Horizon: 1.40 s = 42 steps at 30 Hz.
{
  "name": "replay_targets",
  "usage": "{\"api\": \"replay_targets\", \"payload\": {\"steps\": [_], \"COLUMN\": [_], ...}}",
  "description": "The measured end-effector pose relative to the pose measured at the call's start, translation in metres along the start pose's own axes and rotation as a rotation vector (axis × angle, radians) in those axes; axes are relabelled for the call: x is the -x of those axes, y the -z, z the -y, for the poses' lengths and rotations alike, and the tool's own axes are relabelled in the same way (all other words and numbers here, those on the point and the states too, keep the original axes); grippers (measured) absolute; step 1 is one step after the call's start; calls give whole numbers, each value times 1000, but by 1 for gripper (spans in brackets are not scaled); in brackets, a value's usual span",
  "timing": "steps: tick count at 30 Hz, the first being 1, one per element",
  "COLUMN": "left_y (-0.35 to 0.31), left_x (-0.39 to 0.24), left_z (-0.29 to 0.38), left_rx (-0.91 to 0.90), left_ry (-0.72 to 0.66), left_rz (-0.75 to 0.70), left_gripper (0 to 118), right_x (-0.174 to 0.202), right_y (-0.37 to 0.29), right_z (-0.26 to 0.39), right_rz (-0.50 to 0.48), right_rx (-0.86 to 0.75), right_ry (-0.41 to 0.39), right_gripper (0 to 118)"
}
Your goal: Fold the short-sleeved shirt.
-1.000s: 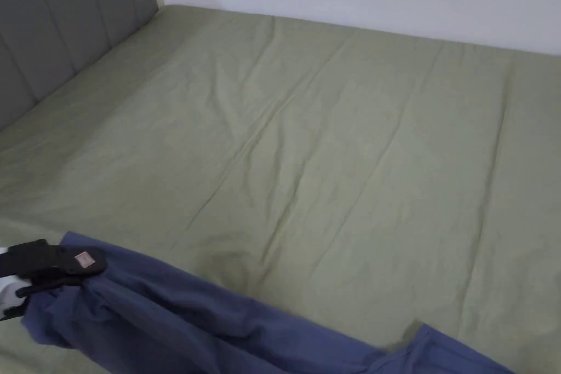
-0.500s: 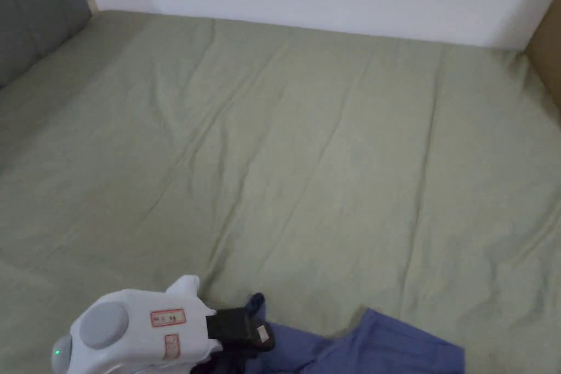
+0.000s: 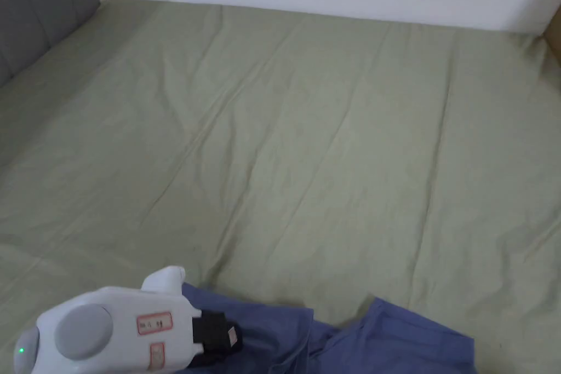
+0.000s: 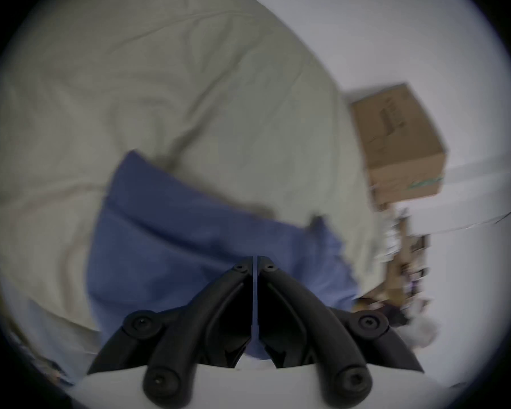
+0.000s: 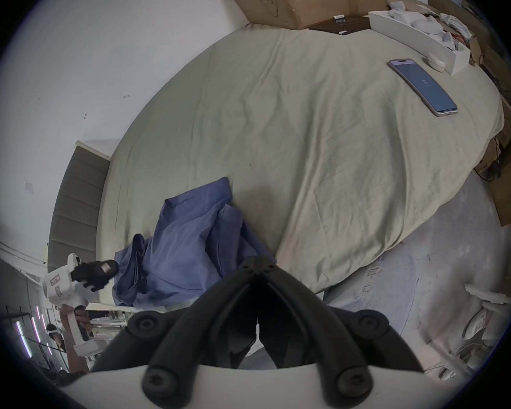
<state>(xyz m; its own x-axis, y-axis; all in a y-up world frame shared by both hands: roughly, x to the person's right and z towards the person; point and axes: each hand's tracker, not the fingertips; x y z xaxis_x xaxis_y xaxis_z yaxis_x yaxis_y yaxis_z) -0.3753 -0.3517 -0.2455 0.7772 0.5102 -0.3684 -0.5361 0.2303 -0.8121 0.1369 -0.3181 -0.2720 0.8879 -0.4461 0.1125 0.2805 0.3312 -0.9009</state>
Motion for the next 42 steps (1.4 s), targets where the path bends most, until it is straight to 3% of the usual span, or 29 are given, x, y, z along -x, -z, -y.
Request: {"api": "replay_targets", "payload": {"steps": [4, 10, 13, 19, 20, 21, 22, 23, 25, 28, 32, 33, 34, 35, 36, 37, 39, 42], "left_y": [41, 79, 53, -61, -68, -72, -72, -64, -54, -18, 31, 40, 47, 48, 59, 60, 50, 22], "left_x": [0, 2, 5, 47, 57, 68, 80, 92, 115, 132, 129, 121, 113, 98, 97, 106, 118, 119], "left_z": [26, 33, 28, 10, 8, 7, 5, 4, 0, 1, 0, -1, -4, 0, 0, 3, 4, 8], "left_rx": [155, 160, 158, -166, -197, -235, -261, -255, -190, -28, 80, 48, 40, 68, 129, 146, 132, 80], "left_ry": [-161, -240, -252, -87, -72, -76, -88, -126, -238, -381, -323, -268, -233, -249, -297, -449, -529, -422], "left_rz": [207, 309, 333, 447, 419, 342, 250, 202, 203, 407, 514, 549, 535, 487, 408, 423, 573, 495], "left_gripper": [3, 2, 3, 6, 20, 49, 91, 104, 100, 100, 96, 79, 42, 42, 26, 16, 15, 15], "right_x": [-2, -4, 1, 11, 11, 13, 17, 20, 26, 34, 39, 40, 40, 41, 41, 44, 48, 49], "right_y": [4, 1, -1, -1, 2, 5, 7, 8, 9, 9, 6, 6, 7, 8, 8, 7, 2, -3], "right_z": [1, 1, -2, -13, -14, -14, -14, -13, -10, -5, -2, -2, -2, -4, -5, -5, -4, -7], "right_rz": [19, 16, 40, 16, 16, 19, 22, 19, 2, -9, 10, 14, 16, 21, 30, 43, 46, 30], "right_rx": [21, 21, 22, 8, 13, 20, 27, 34, 47, 59, 65, 70, 76, 81, 85, 81, 66, 56], "right_ry": [2, 30, 9, -15, -24, -35, -47, -60, -74, -83, -88, -83, -77, -75, -76, -86, -103, -112], "right_gripper": [0, 0, 0, 0, 0, 0, 0, 0, 0, 0, 0, 0, 0, 0, 0, 0, 0, 0]}}
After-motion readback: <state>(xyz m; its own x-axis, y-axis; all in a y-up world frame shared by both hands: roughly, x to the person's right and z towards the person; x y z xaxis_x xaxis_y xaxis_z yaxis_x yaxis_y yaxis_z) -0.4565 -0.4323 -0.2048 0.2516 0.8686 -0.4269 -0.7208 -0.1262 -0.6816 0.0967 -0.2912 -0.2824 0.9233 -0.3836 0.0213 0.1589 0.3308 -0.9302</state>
